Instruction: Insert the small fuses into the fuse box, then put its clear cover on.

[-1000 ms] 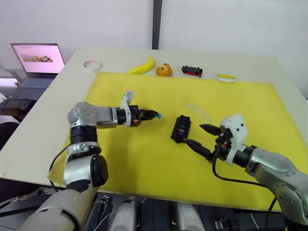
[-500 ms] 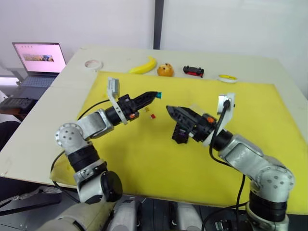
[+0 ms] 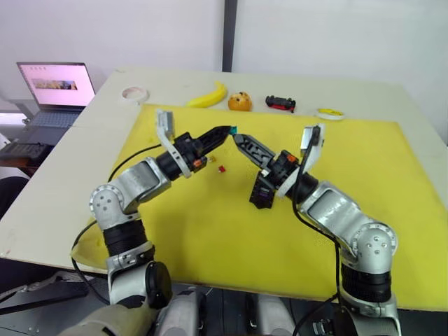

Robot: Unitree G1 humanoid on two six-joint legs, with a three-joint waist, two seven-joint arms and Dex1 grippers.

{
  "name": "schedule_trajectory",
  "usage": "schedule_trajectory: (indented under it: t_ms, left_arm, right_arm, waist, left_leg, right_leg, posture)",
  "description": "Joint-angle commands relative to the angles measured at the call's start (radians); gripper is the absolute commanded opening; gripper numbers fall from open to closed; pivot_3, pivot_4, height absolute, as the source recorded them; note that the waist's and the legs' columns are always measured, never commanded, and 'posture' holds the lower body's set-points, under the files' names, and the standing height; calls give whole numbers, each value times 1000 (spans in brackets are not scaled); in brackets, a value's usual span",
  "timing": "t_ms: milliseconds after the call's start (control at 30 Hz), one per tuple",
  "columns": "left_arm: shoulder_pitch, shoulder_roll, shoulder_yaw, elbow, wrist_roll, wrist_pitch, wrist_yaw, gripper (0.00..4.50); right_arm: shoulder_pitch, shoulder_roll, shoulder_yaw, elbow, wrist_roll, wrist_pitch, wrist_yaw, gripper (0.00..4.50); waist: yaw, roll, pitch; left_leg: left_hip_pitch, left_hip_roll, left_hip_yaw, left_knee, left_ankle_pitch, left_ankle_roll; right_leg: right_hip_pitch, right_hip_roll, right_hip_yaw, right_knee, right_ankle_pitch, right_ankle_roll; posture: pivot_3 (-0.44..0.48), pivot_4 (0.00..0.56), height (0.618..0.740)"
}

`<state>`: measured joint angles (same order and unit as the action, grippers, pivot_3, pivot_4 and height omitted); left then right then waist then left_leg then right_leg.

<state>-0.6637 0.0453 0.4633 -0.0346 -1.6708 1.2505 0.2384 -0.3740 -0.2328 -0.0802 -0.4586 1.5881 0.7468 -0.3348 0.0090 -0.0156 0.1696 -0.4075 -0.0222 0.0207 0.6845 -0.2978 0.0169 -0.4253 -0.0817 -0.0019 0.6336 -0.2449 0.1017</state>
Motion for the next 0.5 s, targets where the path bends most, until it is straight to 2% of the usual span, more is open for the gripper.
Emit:
schedule_trajectory:
  t_ms: [33,133,200,500]
  left_arm:
    - [6,34,-67,-6,-78,-51,-2,42]
    - [18,62,-110,-7,-108,-89,-4,0]
    - [24,78,-136,-7,-123,-115,-4,0]
    - [42,138,-215,-13,-178,-198,-9,0]
  right_arm:
    - [-35,15,5,-8,-2,-32,20,4500]
    - [-45,20,8,-1,-12,-40,25,3571]
    - [-48,25,9,1,-11,-48,29,2651]
    - [-49,28,9,2,-2,-63,28,2651]
  waist:
    - [-1,0,0]
    - [-1,0,0]
    - [-1,0,0]
    - [-3,0,0]
  left_leg:
    - [0,0,0,0,0,0]
    - [0,0,0,0,0,0]
    - [0,0,0,0,0,0]
    - [0,0,0,0,0,0]
  right_leg:
    - [0,0,0,0,0,0]
    - [0,0,0,0,0,0]
    - [0,0,0,0,0,0]
    - [0,0,0,0,0,0]
  posture:
    - [0,150,740]
    - [0,150,740]
    - [0,150,740]
    - [0,150,740]
